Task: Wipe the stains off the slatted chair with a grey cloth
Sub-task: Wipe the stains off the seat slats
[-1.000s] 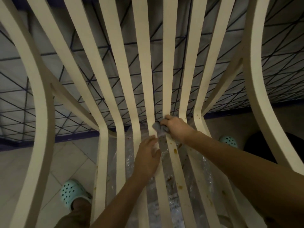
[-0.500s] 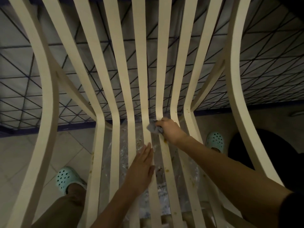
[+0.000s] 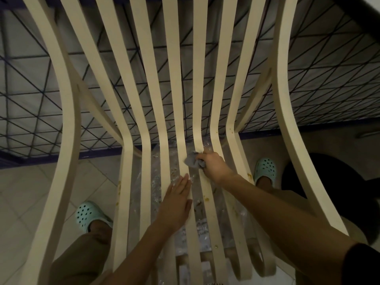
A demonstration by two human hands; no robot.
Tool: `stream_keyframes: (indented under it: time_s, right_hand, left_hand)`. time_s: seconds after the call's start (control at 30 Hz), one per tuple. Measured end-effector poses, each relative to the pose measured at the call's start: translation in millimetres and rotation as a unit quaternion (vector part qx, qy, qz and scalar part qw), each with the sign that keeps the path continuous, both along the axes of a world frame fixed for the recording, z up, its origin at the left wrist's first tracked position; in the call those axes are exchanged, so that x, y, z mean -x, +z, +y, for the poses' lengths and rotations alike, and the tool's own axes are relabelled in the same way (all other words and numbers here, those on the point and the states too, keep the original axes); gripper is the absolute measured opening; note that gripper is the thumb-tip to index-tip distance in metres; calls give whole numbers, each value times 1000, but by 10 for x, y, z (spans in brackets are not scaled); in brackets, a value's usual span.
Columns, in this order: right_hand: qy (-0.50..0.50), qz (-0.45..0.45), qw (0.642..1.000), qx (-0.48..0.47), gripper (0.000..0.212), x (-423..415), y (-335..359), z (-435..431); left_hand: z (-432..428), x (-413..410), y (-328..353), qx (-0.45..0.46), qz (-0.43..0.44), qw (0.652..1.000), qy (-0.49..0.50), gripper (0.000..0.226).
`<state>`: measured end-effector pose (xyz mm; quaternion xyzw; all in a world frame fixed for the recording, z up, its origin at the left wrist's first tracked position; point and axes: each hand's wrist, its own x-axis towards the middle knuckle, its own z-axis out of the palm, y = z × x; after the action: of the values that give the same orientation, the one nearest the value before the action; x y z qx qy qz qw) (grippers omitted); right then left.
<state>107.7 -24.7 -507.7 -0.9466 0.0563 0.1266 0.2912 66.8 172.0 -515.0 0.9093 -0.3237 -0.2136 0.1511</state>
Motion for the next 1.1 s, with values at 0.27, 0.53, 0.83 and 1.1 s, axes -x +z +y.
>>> stream_keyframes:
  time_s: [0.27,0.53,0.83,1.1]
  right_hand:
    - [-38,-1,999,1,33,271,-31,93]
    - [-31,-12,999,-14,31,580,35,148]
    - [-34,16,997,-66,29,957,106,231]
    - [-16,9,997,-71,24,1305,165,363]
  left_hand:
    - [57,117,52,-15,7,1000,-16,58]
    - [6,417,91,0,36,999,18,59]
    - [117,697,121,-6,34,999,23,59]
    - [204,900,155,-10,33,999,41,57]
